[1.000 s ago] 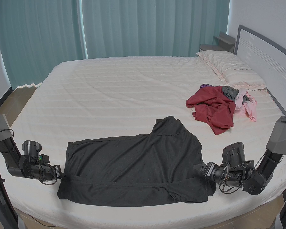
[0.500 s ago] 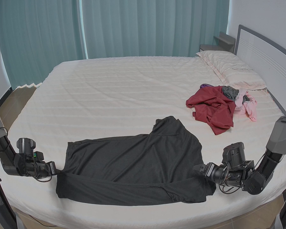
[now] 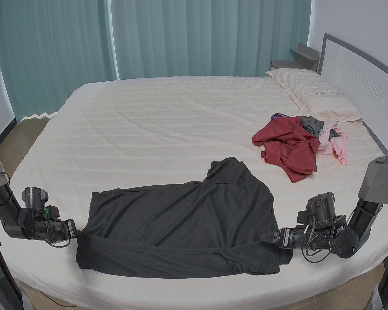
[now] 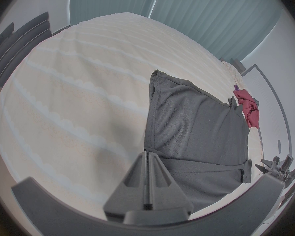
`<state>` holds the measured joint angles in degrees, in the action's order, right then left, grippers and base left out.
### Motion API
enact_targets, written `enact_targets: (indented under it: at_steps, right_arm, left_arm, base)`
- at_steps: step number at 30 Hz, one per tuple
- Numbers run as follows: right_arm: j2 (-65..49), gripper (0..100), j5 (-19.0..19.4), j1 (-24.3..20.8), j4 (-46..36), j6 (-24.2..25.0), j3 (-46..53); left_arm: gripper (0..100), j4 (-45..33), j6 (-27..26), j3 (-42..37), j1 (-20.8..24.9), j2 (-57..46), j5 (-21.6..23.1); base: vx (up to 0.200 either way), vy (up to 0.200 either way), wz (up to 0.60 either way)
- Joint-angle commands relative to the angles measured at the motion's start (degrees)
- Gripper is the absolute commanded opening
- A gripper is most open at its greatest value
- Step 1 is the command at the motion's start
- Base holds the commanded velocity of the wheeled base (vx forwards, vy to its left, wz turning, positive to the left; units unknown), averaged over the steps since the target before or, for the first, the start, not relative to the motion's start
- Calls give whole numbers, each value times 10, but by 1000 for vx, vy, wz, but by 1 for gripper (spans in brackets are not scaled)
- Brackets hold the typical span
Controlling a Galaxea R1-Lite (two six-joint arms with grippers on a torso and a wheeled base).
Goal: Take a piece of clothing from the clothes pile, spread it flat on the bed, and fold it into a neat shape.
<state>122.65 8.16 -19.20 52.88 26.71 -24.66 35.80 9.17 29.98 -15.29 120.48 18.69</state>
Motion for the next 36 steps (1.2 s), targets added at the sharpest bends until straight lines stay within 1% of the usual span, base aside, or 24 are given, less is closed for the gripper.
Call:
enact_targets:
  at_steps: [1,2,10,13,17,23,24,29,35,36]
  right_arm:
    - [42,100,37,21,-1,-39,-21]
    - [49,100,48,25,-1,-48,-28]
    - [83,100,71,41,-1,-97,-63]
    - [84,100,80,44,-1,-102,-67]
    - [84,100,111,45,-1,-103,-65]
    - [95,100,118,46,-1,-114,-64]
    - [99,0,121,47,-1,-124,-63]
    - [100,0,125,49,-1,-126,-61]
    - [80,0,133,62,0,-121,-54]
    - [72,0,142,66,1,-121,-46]
  left_arm:
    - [0,-2,1,-2,1,-12,-1]
    - [0,-3,1,-2,1,-14,-1]
    - [0,-15,0,-1,1,-18,-2]
    - [0,-15,0,-1,1,-19,-2]
    - [0,-15,0,-1,1,-18,-2]
    - [0,-15,1,-1,1,-18,-2]
    - [0,-15,1,-1,1,-18,-2]
    - [0,-16,0,-3,1,-20,-3]
    - [0,-19,0,-11,1,-32,-3]
    - [0,-23,0,-15,1,-41,-3]
  base:
    - [0,0,0]
    - [0,0,0]
    - [0,0,0]
    - [0,0,0]
    - [0,0,0]
    - [0,0,0]
    - [0,0,0]
    - [0,0,0]
    - [0,0,0]
    - [0,0,0]
